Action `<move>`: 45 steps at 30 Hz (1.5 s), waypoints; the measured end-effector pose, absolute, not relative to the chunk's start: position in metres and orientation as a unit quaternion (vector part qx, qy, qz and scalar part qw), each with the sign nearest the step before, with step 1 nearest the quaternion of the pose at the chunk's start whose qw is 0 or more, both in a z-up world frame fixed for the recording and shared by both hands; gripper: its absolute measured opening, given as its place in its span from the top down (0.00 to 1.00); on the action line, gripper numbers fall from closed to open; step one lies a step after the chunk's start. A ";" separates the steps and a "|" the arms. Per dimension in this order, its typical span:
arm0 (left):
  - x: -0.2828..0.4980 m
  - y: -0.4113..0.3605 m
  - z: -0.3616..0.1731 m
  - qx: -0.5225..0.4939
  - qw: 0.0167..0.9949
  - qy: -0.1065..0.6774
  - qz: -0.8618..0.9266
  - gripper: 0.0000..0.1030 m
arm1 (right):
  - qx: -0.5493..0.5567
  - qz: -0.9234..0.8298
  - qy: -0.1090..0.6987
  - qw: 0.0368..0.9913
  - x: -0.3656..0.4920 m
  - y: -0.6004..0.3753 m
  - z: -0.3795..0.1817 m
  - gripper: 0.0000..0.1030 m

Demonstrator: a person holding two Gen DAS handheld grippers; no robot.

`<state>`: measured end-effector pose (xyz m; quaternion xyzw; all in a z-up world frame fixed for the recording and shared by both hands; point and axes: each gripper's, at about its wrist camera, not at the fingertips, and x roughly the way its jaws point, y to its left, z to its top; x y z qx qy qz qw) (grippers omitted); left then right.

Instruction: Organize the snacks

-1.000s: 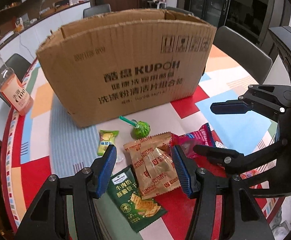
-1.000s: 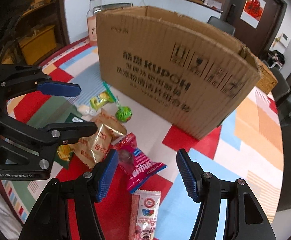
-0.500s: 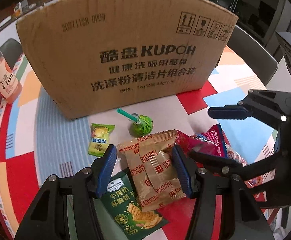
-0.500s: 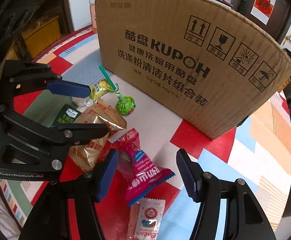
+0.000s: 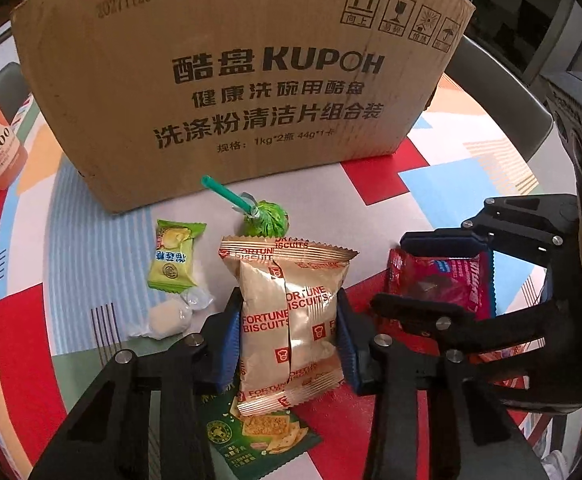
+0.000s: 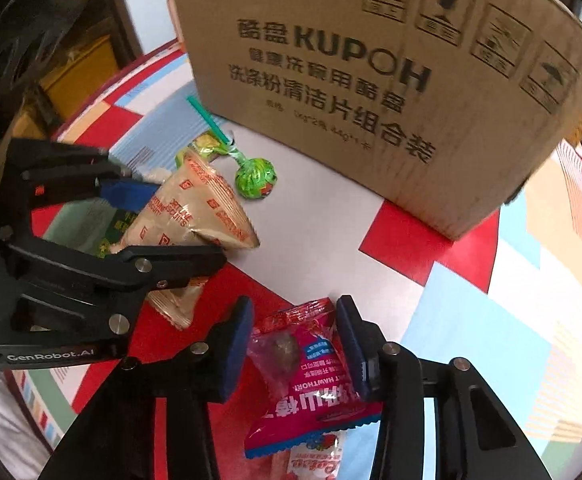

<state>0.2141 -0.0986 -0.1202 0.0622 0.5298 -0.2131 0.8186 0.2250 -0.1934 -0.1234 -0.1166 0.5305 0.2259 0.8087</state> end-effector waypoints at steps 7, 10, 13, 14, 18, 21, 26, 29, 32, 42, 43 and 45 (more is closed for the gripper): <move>0.194 -0.101 -0.103 0.080 0.842 0.494 -0.200 0.61 | -0.114 0.216 0.516 0.821 0.212 -0.199 -0.112 0.56; 0.182 -0.102 -0.094 0.079 0.850 0.483 -0.196 0.61 | -0.130 0.222 0.506 0.823 0.204 -0.198 -0.108 0.45; 0.173 -0.101 -0.092 0.068 0.849 0.485 -0.200 0.61 | -0.139 0.230 0.511 0.817 0.200 -0.198 -0.109 0.45; 0.172 -0.102 -0.093 0.067 0.847 0.487 -0.201 0.61 | -0.142 0.229 0.513 0.815 0.200 -0.198 -0.111 0.45; 0.172 -0.104 -0.100 0.061 0.843 0.495 -0.199 0.61 | -0.148 0.224 0.531 0.804 0.202 -0.199 -0.122 0.45; 0.173 -0.103 -0.103 0.060 0.843 0.498 -0.196 0.61 | -0.143 0.218 0.529 0.808 0.202 -0.200 -0.123 0.51; 0.173 -0.099 -0.102 0.053 0.846 0.495 -0.192 0.61 | -0.137 0.215 0.520 0.815 0.198 -0.197 -0.119 0.63; 0.172 -0.094 -0.098 0.047 0.850 0.489 -0.189 0.61 | -0.130 0.211 0.511 0.823 0.195 -0.196 -0.114 0.66; 0.170 -0.091 -0.092 0.044 0.856 0.481 -0.186 0.61 | -0.122 0.204 0.502 0.832 0.190 -0.199 -0.108 0.66; 0.168 -0.081 -0.055 0.036 0.882 0.432 -0.186 0.61 | -0.059 0.165 0.457 0.872 0.187 -0.216 -0.073 0.66; 0.168 -0.080 -0.050 0.035 0.884 0.427 -0.186 0.61 | -0.054 0.160 0.451 0.877 0.187 -0.217 -0.068 0.66; 0.169 -0.077 -0.039 0.035 0.891 0.414 -0.185 0.61 | -0.043 0.151 0.435 0.886 0.188 -0.219 -0.057 0.66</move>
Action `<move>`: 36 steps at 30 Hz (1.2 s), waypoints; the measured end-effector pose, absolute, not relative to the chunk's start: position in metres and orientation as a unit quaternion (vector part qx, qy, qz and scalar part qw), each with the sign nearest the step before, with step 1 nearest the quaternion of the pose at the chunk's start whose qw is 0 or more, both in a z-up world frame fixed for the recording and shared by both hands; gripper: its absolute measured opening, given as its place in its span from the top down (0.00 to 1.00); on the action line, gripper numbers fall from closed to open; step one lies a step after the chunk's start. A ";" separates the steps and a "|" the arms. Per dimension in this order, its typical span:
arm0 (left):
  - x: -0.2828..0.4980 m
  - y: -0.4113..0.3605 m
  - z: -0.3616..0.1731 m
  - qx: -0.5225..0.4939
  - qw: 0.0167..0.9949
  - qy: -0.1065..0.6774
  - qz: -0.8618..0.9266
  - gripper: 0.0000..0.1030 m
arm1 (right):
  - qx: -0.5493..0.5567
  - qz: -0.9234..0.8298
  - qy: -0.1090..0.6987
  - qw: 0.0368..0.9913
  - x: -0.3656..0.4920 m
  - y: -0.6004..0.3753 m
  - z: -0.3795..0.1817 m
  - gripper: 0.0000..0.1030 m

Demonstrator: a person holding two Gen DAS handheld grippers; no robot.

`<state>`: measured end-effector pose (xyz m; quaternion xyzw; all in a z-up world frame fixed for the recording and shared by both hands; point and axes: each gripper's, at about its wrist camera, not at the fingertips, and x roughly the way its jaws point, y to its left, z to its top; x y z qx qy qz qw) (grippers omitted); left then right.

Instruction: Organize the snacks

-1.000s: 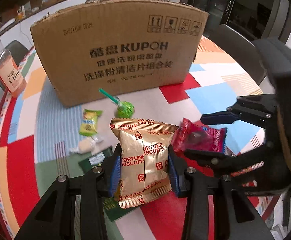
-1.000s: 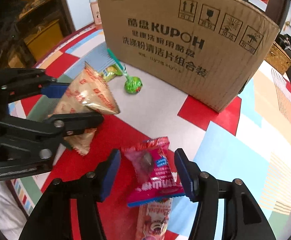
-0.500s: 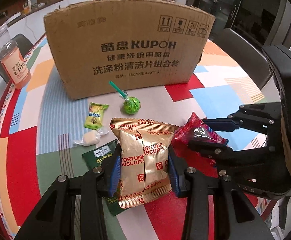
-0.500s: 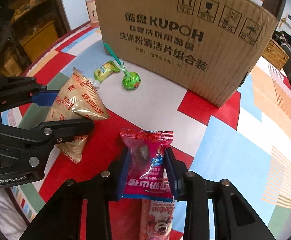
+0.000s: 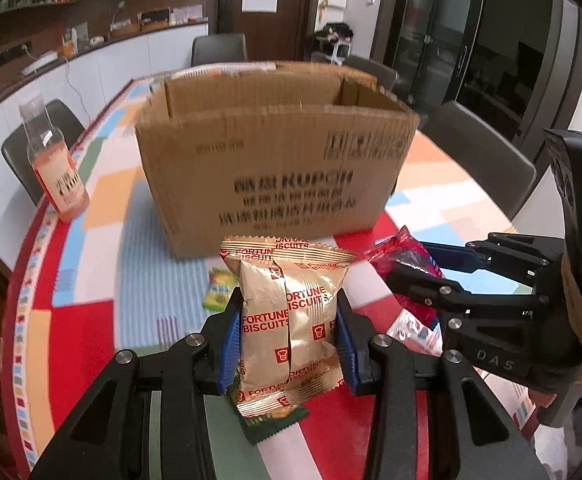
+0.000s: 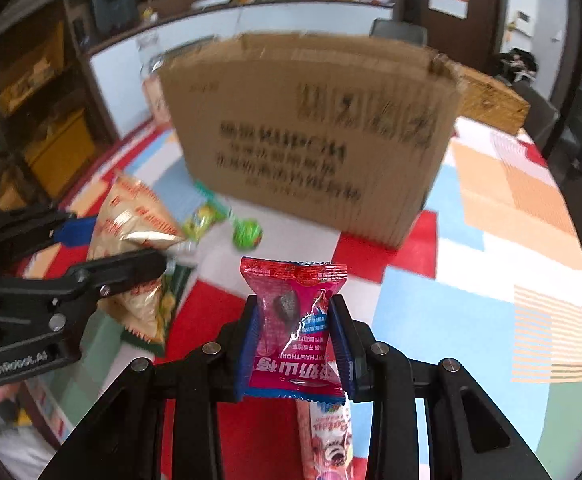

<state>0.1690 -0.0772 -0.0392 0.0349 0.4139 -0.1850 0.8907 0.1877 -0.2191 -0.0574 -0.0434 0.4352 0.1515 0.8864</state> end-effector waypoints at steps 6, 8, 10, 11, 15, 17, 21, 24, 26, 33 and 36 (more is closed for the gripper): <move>0.172 -0.070 -0.004 0.033 0.911 0.368 -0.183 0.61 | -0.035 0.140 0.383 0.912 0.192 -0.213 -0.023 0.66; 0.174 -0.068 0.007 0.032 0.917 0.352 -0.183 0.61 | -0.034 0.140 0.369 0.918 0.193 -0.210 -0.014 0.66; 0.175 -0.066 0.016 0.031 0.922 0.340 -0.182 0.61 | -0.030 0.140 0.352 0.925 0.196 -0.208 -0.001 0.66; 0.177 -0.065 0.021 0.031 0.925 0.333 -0.181 0.61 | -0.029 0.140 0.345 0.927 0.198 -0.207 0.004 0.66; 0.186 -0.064 0.042 0.032 0.935 0.306 -0.178 0.61 | -0.021 0.135 0.313 0.940 0.207 -0.206 0.029 0.66; 0.190 -0.062 0.052 0.034 0.938 0.294 -0.179 0.61 | -0.021 0.133 0.301 0.944 0.209 -0.204 0.038 0.66; 0.205 -0.062 0.064 0.038 0.943 0.281 -0.177 0.61 | -0.026 0.129 0.275 0.952 0.220 -0.202 0.055 0.70; 0.221 -0.061 0.068 0.035 0.942 0.284 -0.177 0.61 | -0.026 0.129 0.277 0.952 0.233 -0.202 0.060 0.77; 0.233 -0.063 0.068 0.034 0.940 0.291 -0.176 0.61 | -0.024 0.130 0.278 0.951 0.241 -0.202 0.062 0.78; 0.272 -0.072 0.068 0.041 0.936 0.302 -0.174 0.61 | -0.029 0.119 0.283 0.951 0.257 -0.202 0.065 0.78; 0.289 -0.079 0.065 0.048 0.933 0.313 -0.170 0.60 | -0.029 0.111 0.289 0.950 0.266 -0.203 0.064 0.77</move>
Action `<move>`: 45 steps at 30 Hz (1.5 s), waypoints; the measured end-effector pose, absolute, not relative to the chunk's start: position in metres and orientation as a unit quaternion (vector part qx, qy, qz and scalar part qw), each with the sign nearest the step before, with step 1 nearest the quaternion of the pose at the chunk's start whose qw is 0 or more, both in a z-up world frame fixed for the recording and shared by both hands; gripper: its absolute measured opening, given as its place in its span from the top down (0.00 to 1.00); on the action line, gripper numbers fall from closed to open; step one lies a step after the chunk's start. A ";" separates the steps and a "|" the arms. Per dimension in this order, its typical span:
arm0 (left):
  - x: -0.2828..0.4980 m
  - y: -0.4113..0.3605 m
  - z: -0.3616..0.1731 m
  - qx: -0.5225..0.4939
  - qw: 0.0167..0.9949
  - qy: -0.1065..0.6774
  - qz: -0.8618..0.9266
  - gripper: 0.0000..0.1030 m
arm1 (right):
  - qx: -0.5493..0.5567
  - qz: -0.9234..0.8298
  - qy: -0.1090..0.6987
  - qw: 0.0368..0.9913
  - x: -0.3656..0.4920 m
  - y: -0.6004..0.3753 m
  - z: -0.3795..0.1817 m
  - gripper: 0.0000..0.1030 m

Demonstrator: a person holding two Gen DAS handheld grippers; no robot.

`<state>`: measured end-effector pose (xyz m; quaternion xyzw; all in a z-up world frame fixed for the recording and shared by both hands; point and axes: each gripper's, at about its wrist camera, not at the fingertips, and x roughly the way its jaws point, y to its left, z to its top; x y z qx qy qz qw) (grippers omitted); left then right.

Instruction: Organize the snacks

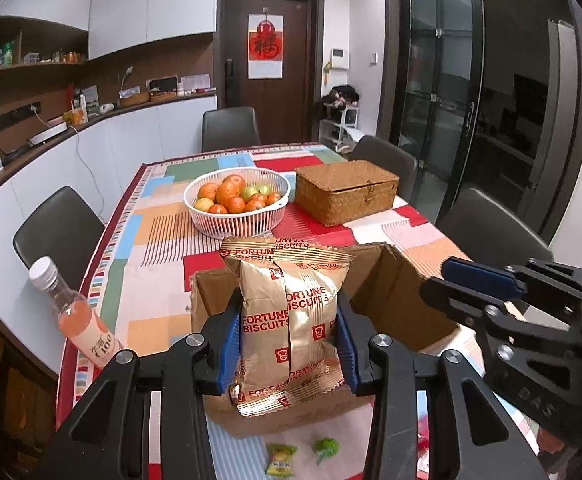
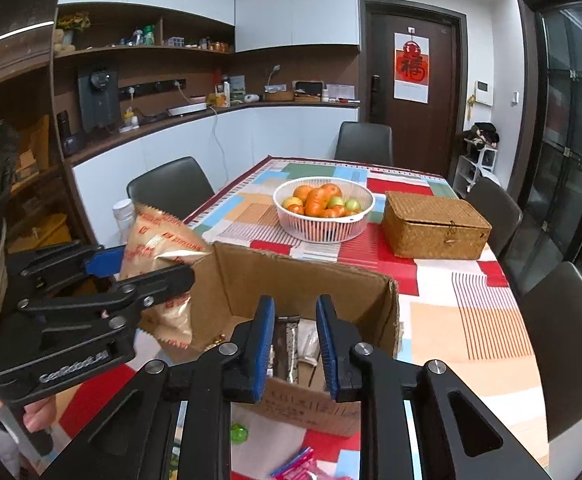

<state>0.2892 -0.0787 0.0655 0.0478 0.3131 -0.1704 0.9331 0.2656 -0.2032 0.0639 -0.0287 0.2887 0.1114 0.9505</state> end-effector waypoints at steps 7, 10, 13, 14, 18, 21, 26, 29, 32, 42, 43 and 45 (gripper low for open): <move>0.302 -0.088 0.061 0.062 0.931 0.325 -0.155 0.47 | -0.023 0.097 0.302 0.948 0.281 -0.206 0.063 0.77; 0.293 -0.083 0.063 0.056 0.932 0.322 -0.157 0.44 | -0.018 0.095 0.307 0.947 0.279 -0.210 0.061 0.70; 0.276 -0.078 0.062 0.050 0.932 0.321 -0.160 0.44 | -0.022 0.095 0.305 0.947 0.272 -0.211 0.059 0.67; 0.270 -0.076 0.061 0.049 0.932 0.320 -0.162 0.44 | -0.024 0.096 0.305 0.947 0.270 -0.211 0.059 0.67; 0.250 -0.071 0.058 0.047 0.933 0.317 -0.167 0.42 | -0.039 0.102 0.302 0.947 0.252 -0.207 0.054 0.56; 0.232 -0.070 0.053 0.053 0.932 0.317 -0.170 0.42 | -0.049 0.106 0.302 0.946 0.239 -0.204 0.051 0.51; 0.210 -0.067 0.049 0.055 0.934 0.312 -0.166 0.38 | -0.062 0.111 0.308 0.943 0.221 -0.203 0.045 0.45; 0.198 -0.066 0.044 0.059 0.932 0.315 -0.169 0.38 | -0.067 0.113 0.316 0.940 0.214 -0.204 0.039 0.45; 0.186 -0.065 0.035 0.063 0.930 0.320 -0.169 0.38 | -0.072 0.121 0.330 0.933 0.206 -0.204 0.030 0.44; 0.169 -0.068 -0.015 0.062 0.906 0.380 -0.173 0.38 | -0.107 0.133 0.381 0.909 0.187 -0.198 -0.010 0.44; 0.169 -0.069 -0.021 0.063 0.904 0.387 -0.173 0.38 | -0.109 0.132 0.386 0.907 0.186 -0.198 -0.014 0.44; 0.168 -0.071 -0.031 0.069 0.900 0.396 -0.171 0.38 | -0.112 0.132 0.398 0.901 0.185 -0.198 -0.023 0.44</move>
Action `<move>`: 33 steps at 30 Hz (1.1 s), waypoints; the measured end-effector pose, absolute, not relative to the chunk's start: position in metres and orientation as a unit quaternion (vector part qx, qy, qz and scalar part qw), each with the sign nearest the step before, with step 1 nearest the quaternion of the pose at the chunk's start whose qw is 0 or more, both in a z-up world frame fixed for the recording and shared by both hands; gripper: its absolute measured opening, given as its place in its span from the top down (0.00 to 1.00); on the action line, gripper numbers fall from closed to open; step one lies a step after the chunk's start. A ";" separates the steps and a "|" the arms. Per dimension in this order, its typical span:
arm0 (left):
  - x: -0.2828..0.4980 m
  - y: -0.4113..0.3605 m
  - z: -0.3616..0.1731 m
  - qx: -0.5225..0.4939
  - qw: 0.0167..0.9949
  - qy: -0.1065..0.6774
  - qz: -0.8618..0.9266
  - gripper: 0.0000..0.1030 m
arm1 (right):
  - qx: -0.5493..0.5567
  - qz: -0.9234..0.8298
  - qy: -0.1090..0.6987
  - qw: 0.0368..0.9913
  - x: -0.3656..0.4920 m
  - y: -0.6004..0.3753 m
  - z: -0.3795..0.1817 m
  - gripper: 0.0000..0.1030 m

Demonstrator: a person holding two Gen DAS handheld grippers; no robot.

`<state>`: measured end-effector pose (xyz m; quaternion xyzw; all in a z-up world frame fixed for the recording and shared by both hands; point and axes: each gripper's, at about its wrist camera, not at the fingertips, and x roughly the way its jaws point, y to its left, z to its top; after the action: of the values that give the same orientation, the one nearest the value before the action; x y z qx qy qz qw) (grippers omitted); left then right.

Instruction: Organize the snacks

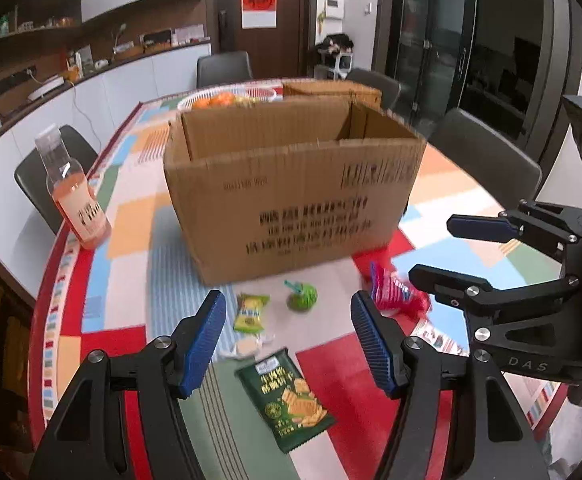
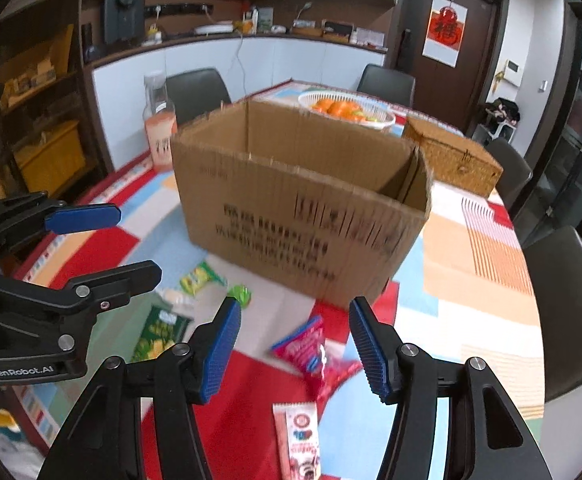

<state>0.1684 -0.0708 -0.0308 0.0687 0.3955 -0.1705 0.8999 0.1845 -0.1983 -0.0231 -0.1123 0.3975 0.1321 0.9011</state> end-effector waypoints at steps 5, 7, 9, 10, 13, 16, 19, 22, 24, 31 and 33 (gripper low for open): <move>0.169 -0.074 -0.049 0.079 0.893 0.411 -0.168 0.38 | -0.121 0.128 0.423 0.889 0.184 -0.199 -0.043 0.44; 0.171 -0.076 -0.057 0.081 0.889 0.417 -0.170 0.38 | -0.124 0.126 0.433 0.884 0.185 -0.199 -0.052 0.44; 0.174 -0.078 -0.065 0.085 0.887 0.420 -0.173 0.38 | -0.126 0.126 0.442 0.879 0.187 -0.199 -0.058 0.44; 0.176 -0.080 -0.070 0.089 0.885 0.422 -0.173 0.38 | -0.127 0.125 0.447 0.877 0.188 -0.200 -0.061 0.44; 0.184 -0.082 -0.082 0.095 0.880 0.429 -0.179 0.38 | -0.132 0.122 0.457 0.871 0.193 -0.201 -0.070 0.44; 0.194 -0.086 -0.093 0.102 0.875 0.436 -0.181 0.38 | -0.133 0.115 0.466 0.867 0.199 -0.203 -0.078 0.44; 0.204 -0.090 -0.101 0.106 0.870 0.442 -0.190 0.38 | -0.131 0.110 0.476 0.863 0.206 -0.206 -0.087 0.44; 0.213 -0.095 -0.106 0.105 0.867 0.445 -0.200 0.38 | -0.128 0.114 0.482 0.859 0.211 -0.208 -0.092 0.44; 0.222 -0.098 -0.109 0.100 0.864 0.450 -0.205 0.40 | -0.128 0.115 0.485 0.857 0.214 -0.207 -0.095 0.44; 0.244 -0.107 -0.117 0.092 0.854 0.467 -0.208 0.51 | -0.123 0.124 0.495 0.851 0.230 -0.212 -0.103 0.44; 0.250 -0.108 -0.120 0.088 0.852 0.474 -0.205 0.53 | -0.116 0.123 0.501 0.849 0.235 -0.216 -0.106 0.44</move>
<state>0.2503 -0.1082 -0.1199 0.0880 0.4739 -0.2054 0.8517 0.2353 -0.2165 -0.1065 -0.1158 0.5009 0.1228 0.8489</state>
